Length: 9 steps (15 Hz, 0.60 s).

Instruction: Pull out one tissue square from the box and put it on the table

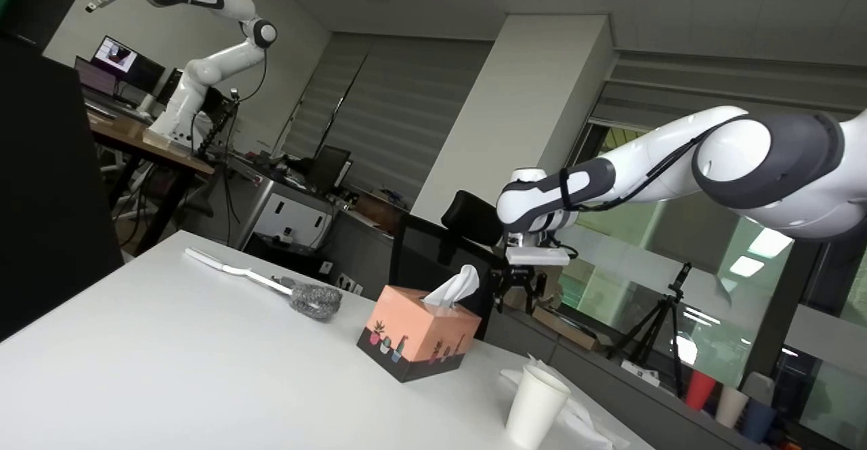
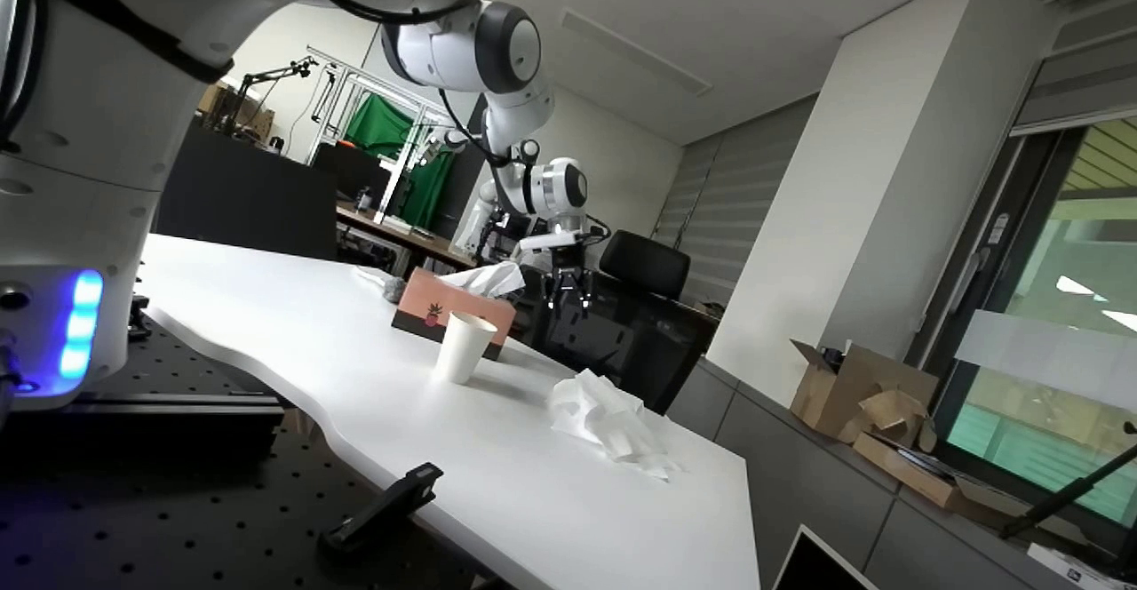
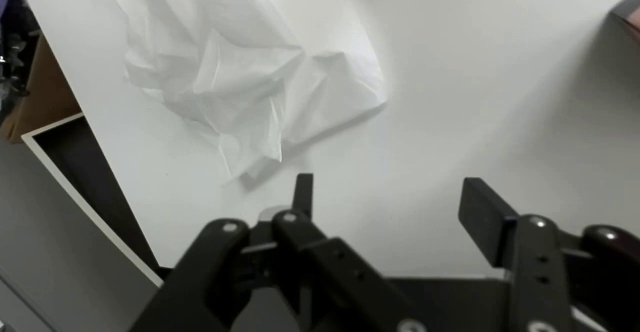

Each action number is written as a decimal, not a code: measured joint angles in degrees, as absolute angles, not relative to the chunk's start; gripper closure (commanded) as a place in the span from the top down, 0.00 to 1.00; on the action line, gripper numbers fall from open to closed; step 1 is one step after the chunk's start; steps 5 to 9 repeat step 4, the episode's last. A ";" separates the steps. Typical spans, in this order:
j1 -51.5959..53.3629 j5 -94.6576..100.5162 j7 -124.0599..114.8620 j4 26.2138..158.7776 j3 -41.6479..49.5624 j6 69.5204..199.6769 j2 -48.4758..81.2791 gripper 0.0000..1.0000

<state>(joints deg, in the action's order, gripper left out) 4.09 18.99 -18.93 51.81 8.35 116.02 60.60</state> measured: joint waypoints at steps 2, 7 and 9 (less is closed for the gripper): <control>3.90 18.03 -18.91 51.74 7.93 115.90 59.38 0.86; 3.85 17.96 -18.91 51.76 7.89 115.90 59.45 0.86; 3.85 17.96 -18.91 51.76 7.89 115.90 59.45 0.86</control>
